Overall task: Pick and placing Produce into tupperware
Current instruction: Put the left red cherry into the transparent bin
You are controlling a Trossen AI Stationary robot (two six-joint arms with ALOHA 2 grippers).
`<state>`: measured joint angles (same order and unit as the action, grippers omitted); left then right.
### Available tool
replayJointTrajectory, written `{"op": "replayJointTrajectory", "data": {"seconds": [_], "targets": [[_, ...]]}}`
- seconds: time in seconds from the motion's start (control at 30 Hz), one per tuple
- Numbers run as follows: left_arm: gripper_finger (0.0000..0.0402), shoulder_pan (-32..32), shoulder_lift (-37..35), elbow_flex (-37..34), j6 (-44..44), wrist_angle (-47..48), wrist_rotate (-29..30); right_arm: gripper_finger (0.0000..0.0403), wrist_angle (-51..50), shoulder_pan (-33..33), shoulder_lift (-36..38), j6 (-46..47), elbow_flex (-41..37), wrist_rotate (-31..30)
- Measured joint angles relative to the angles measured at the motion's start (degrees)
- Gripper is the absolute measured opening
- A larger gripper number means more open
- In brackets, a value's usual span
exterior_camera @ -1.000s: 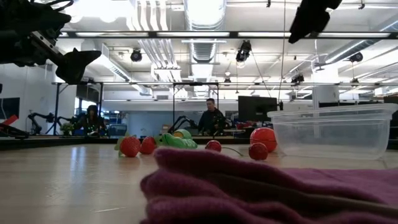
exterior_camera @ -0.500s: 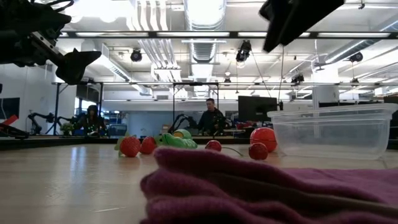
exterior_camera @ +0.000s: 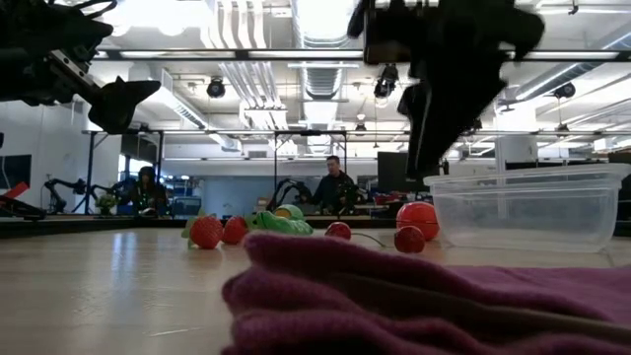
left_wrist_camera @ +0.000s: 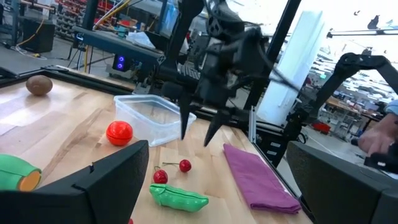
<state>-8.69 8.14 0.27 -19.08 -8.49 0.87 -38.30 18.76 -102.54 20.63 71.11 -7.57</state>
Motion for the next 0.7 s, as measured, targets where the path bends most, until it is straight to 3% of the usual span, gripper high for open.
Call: {"op": "replayJointTrajectory", "data": {"seconds": [0.3, 0.7], "targets": [[0.0367, 0.0, 0.0, 0.0, 0.0, 0.0, 0.0, 0.0224, 0.3, -0.4, -4.5, -9.7, 0.3, 0.1], [0.0367, 0.0, 0.0, 0.0, 0.0, 0.0, 0.0, 0.0224, 2.2, -1.9, -8.1, -10.5, 0.2, 0.0]]}}
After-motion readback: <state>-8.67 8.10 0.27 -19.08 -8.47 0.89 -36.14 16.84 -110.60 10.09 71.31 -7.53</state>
